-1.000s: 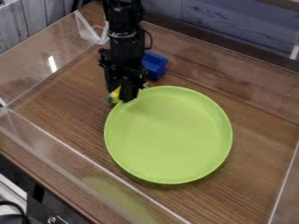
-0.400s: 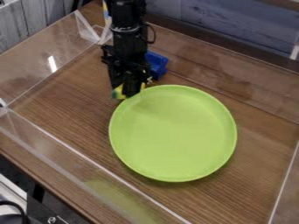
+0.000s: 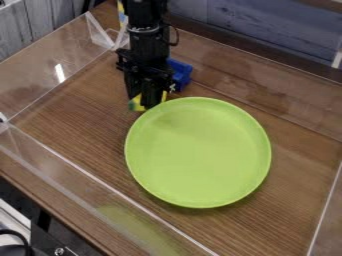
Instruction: Put the banana in the green plate
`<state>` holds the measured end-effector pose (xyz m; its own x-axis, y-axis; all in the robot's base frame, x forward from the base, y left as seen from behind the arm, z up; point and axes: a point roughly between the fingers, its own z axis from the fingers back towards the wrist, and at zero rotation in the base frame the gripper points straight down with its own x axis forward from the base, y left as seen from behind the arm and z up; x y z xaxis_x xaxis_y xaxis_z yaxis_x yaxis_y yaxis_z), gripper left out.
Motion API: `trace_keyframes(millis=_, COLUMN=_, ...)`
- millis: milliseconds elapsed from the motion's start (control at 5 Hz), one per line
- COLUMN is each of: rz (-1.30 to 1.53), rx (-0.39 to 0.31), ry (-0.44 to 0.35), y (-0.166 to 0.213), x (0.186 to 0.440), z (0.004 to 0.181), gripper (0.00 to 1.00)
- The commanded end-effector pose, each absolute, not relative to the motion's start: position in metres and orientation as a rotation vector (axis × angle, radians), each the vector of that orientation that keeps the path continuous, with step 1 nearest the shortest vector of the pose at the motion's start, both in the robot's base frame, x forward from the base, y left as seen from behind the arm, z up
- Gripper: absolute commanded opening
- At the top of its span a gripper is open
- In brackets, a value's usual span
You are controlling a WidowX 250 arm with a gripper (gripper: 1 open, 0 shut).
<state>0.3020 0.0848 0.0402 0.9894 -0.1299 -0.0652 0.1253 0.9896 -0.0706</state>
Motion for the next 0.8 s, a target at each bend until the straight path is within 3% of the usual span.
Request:
trace_keyframes(millis=0, rz=-0.139, rx=-0.040, ry=-0.016, y=0.0864, x=0.3182, z=0.0626, gripper=0.00)
trace_keyframes(millis=600, rz=-0.144, rx=-0.046, ry=-0.035, y=0.0847, x=0.3258, z=0.0639, gripper=0.00)
